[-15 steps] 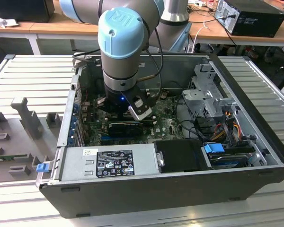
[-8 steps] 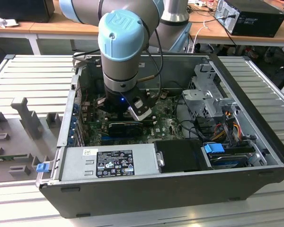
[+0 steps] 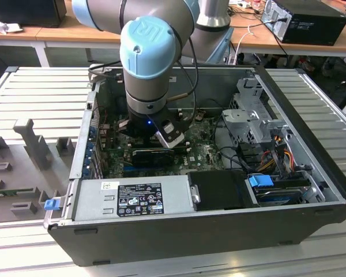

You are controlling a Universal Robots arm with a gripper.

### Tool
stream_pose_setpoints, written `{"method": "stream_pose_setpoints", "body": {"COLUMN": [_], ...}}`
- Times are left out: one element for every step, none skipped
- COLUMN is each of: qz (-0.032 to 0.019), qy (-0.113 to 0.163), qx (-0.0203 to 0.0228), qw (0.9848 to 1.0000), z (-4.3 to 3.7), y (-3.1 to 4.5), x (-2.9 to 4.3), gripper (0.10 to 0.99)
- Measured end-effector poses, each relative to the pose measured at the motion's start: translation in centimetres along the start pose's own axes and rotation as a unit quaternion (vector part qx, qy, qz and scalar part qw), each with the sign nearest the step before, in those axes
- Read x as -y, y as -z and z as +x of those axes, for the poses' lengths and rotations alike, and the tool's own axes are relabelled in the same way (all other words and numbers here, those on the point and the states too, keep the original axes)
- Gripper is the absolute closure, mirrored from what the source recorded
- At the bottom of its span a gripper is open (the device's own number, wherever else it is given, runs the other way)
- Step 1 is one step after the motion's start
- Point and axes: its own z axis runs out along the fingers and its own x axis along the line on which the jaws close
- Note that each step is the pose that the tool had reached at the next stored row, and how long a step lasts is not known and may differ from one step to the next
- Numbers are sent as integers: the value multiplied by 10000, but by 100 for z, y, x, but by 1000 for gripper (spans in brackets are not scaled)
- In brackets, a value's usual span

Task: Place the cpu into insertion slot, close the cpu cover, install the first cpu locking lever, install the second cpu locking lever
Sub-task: 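Install the second cpu locking lever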

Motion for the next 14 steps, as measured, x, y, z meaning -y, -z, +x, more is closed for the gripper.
{"method": "stream_pose_setpoints", "body": {"qz": [-1, -3, -4, -3, -4, -3, -3, -3, -4, -4, -4, -4, -4, -4], "qy": [0, 2, 3, 2, 3, 2, 2, 2, 2, 0, -1, -1, -1, -1], "qx": [0, 1, 2, 0, 1, 0, 0, -1, -2, -6, -8, -9, -10, -10], "qw": [10000, 10000, 10000, 10000, 10000, 10000, 10000, 10000, 10000, 10000, 10000, 10000, 10000, 10000], "z": [0, 0, -2, -3, -3, -4, -4, -5, -6, -7, -9, -9, -10, -11], "y": [0, 3, 31, 59, 78, 105, 118, 143, 165, 221, 252, 265, 309, 317], "x": [0, -1, -11, -19, -25, -34, -38, -47, -55, -73, -83, -88, -102, -105], "gripper": [980, 980, 980, 980, 980, 980, 980, 980, 980, 980, 980, 980, 980, 980]}}
